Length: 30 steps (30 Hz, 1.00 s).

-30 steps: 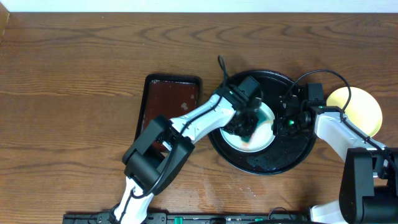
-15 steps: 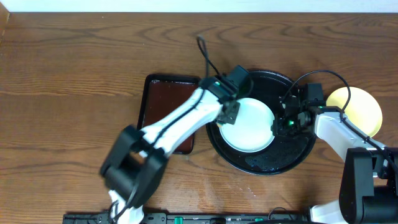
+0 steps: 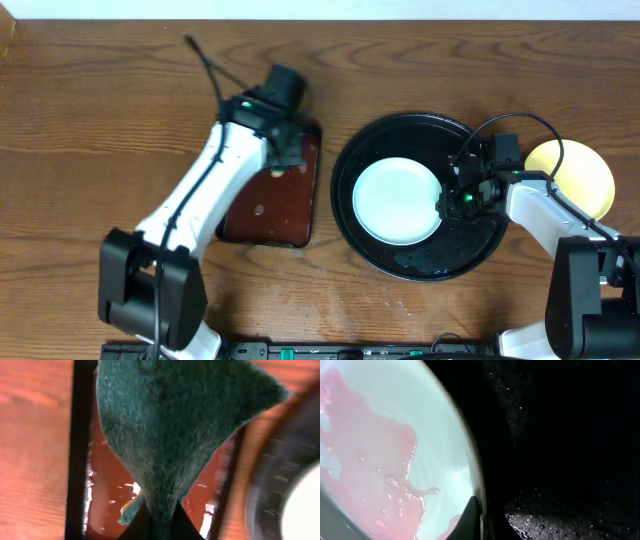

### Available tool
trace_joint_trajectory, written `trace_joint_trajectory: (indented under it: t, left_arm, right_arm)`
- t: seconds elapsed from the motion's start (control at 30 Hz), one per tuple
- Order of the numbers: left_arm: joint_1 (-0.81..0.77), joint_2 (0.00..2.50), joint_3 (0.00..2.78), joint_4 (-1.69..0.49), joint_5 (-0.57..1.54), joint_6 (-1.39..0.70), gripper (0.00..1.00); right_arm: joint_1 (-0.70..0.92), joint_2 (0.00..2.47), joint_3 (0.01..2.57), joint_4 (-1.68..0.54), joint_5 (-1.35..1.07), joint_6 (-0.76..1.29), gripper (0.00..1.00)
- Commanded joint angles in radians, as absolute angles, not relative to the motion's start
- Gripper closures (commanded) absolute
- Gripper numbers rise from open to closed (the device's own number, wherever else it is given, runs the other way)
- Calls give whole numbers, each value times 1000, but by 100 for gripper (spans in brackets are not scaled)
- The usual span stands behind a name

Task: Clean dirty plates on tray and stack at the side

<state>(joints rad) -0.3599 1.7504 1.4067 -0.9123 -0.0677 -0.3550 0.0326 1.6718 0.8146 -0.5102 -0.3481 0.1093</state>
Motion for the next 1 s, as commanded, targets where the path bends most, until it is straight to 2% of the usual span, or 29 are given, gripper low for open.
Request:
trace_joint_trajectory:
  t: [0.0,0.1,0.2,0.4,0.63,0.87,0.93,0.97]
  left_arm:
    - [-300,1797,1322,-872,71,-369,92]
    - [-273,1801,1309,-861,97,-376,91]
    - [-268,1785,1309,-859,97,-376,83]
    - [-268,1707,1309,-884,97,-376,59]
    - [-269,1556,1309,-925,99,-376,54]
    - [-273,1439,1309,-970,202,-376,50]
    - [-273,1427,1309,-979,202,-376,37]
    - [-273,1426,1309,-979,201,-376,22]
  right_arm:
    - [52,1664,805,-526,-286,142,99]
    - [71,1579,806,-537,-217,145,99]
    - [110,1469,807,-576,-107,145,99]
    - [259,1228,807,-656,244,187,99]
    - [473,1013,807,-613,661,184,99]
    - [640,976,806,-550,799,-25,99]
    - [682,984,806,-550,856,-69,99]
    - [701,991,806,-551,871,-90,99]
